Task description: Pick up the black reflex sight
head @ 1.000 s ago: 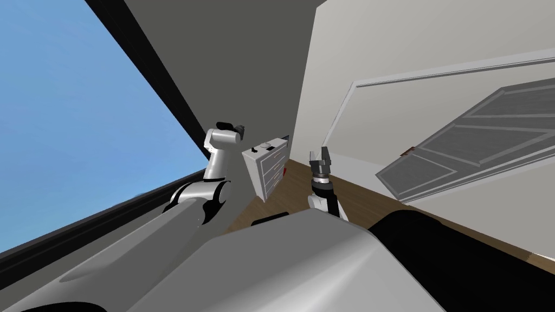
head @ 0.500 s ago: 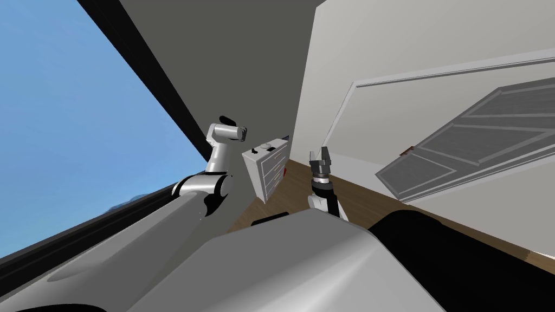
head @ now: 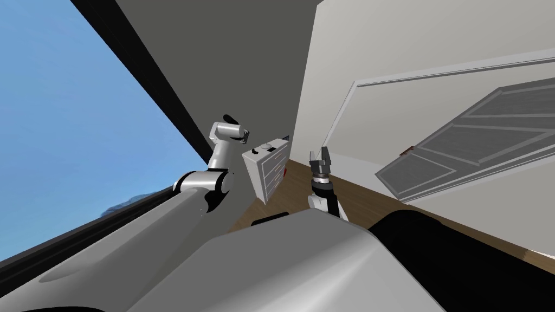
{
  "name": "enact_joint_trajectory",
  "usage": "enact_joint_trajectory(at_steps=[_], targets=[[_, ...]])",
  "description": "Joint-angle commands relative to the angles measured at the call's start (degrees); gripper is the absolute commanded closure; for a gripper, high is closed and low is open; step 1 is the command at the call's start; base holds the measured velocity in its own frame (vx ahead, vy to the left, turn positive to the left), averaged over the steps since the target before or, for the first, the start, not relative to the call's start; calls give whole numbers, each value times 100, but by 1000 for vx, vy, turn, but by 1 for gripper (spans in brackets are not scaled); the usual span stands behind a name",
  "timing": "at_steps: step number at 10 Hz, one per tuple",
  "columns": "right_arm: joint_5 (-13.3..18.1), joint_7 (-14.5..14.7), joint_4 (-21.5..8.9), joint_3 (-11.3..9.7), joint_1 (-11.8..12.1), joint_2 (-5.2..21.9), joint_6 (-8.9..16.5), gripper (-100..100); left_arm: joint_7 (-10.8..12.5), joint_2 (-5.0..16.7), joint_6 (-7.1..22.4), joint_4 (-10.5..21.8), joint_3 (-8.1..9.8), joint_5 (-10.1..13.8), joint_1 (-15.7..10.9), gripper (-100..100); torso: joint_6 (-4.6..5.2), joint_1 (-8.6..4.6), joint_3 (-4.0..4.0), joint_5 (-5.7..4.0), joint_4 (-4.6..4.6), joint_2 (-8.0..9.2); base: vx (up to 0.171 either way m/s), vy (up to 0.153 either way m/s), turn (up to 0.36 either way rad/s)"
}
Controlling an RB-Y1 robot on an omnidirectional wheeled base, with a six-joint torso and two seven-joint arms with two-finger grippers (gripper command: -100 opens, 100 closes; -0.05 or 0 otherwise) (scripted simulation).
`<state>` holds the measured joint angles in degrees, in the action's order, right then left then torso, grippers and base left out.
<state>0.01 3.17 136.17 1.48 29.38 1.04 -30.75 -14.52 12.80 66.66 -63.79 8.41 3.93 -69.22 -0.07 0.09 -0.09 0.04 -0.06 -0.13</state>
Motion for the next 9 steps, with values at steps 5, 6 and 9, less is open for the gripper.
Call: enact_joint_trajectory(at_steps=[5,6,9], targets=[[0,0,0,0,0,0,0,0,-184,-92,733,905,79,142,-573,-100,1,0,-5,-1,-1,-10,54,29,-22],[0,0,0,0,0,0,0,0,-269,-146,905,1105,113,212,-814,-100,0,3,-6,0,-3,-11,85,53,-41],[0,0,0,0,0,0,0,0,-351,-204,1362,1516,144,283,-1035,-100,-1,5,-2,2,-2,-3,52,38,-15]])
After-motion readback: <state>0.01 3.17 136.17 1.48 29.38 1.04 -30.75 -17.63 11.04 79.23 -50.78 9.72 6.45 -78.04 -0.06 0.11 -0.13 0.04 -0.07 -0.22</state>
